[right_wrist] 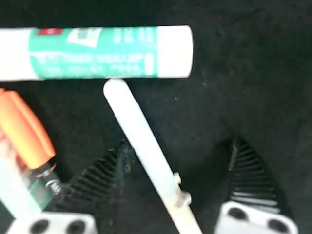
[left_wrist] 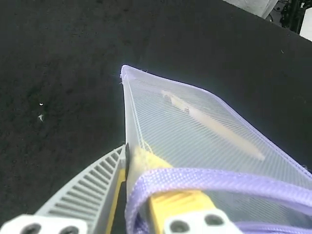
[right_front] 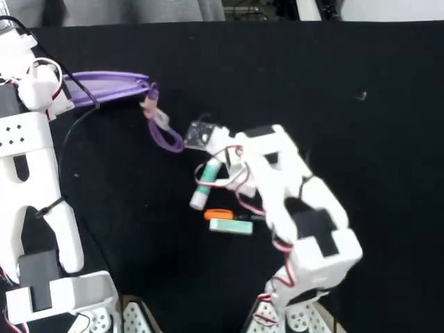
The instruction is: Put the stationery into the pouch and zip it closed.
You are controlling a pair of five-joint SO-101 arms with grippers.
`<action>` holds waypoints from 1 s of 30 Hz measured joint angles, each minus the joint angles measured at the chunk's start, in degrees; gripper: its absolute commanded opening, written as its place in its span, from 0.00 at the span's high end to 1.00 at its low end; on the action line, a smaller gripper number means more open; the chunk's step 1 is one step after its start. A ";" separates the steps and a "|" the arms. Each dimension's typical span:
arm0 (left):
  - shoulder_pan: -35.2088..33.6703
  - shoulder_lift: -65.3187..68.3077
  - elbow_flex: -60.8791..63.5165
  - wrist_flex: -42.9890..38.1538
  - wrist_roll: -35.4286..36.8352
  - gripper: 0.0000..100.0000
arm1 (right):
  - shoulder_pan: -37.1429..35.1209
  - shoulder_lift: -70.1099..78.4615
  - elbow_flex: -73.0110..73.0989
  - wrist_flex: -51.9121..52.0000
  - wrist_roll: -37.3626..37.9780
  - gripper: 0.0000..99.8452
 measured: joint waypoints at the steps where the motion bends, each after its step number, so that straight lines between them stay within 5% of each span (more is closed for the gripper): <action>1: 0.00 0.00 0.00 0.00 0.00 0.97 | 0.00 1.14 -0.97 0.18 0.44 0.81; 5: 0.00 0.00 0.00 0.00 0.00 0.97 | 0.44 2.81 -4.48 0.79 1.05 0.99; 16: 0.00 0.00 0.00 0.00 0.00 0.97 | 3.25 -3.08 -4.92 1.67 1.05 0.99; 30: 2.55 0.00 0.00 0.97 0.00 0.97 | 7.03 -41.32 -4.92 1.67 -18.20 0.99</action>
